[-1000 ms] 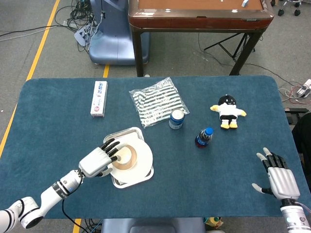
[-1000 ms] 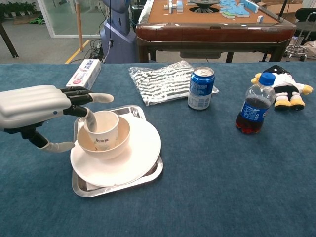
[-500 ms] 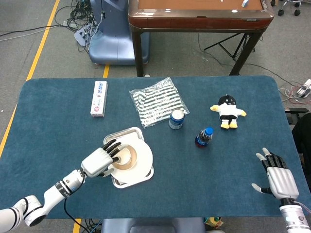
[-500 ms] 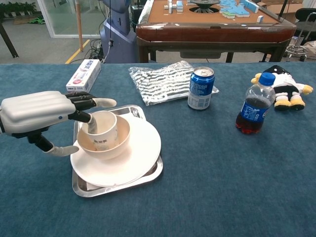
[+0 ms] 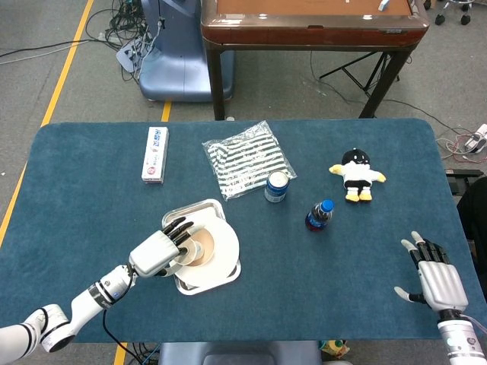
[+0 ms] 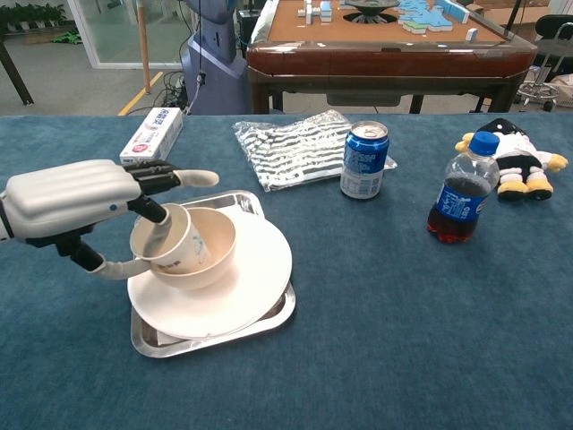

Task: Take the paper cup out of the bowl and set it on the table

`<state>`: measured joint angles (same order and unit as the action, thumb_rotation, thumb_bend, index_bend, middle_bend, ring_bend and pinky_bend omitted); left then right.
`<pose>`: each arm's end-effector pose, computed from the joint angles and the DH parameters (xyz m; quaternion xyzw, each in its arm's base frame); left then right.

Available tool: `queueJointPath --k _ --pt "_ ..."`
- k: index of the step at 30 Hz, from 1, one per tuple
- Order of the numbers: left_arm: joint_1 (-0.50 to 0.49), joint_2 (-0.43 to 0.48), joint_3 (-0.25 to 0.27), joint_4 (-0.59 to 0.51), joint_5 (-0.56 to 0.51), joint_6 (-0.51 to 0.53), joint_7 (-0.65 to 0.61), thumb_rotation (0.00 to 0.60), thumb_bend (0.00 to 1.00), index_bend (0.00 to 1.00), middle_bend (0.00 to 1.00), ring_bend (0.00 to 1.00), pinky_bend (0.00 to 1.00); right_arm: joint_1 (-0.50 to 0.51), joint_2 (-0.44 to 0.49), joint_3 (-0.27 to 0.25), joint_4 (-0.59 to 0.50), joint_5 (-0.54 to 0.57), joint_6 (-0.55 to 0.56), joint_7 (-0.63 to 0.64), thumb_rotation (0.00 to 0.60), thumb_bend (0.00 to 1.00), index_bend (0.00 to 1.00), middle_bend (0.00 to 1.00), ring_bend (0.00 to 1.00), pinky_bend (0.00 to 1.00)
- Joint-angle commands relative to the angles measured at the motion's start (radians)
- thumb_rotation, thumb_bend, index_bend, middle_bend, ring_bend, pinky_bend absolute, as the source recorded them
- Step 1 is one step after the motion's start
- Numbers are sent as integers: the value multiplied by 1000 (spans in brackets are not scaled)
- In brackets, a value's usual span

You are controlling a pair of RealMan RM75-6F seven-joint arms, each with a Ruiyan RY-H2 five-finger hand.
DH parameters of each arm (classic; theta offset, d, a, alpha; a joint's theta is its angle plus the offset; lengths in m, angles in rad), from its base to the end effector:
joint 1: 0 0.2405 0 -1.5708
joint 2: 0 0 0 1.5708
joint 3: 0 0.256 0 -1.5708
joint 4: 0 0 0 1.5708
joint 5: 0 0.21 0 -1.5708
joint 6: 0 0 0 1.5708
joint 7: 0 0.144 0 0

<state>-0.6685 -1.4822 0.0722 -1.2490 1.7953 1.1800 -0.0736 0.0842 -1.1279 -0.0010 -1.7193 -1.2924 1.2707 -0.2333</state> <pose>-0.1937 0.2940 -0.0002 -0.8380 -0.2128 -0.4096 0.2910 -0.3285 -0.1602 0.1194 0.6148 -0.4752 0.2393 0.5822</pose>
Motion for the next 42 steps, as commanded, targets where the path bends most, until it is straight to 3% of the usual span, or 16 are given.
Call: queueJointPath --k 1,15,31,42 --pt "1 -4 3 7 3 11 -11 600 319 618 0 0 0 1 -1 0 1 2 -1 -2 600 224 0 0 0 0" --pt "-3 24 -1 -15 1 35 2 600 319 626 0 0 0 5 -4 0 3 11 -6 -7 600 224 0 0 0 0" --pt "-1 240 -45 -278 -52 7 228 600 319 626 0 0 0 6 7 -4 -2 -1 -3 9 600 224 0 0 0 0" --pt "-47 253 -80 -294 -75 -69 250 600 319 625 0 0 0 8 5 2 7 15 -7 9 600 224 0 0 0 0"
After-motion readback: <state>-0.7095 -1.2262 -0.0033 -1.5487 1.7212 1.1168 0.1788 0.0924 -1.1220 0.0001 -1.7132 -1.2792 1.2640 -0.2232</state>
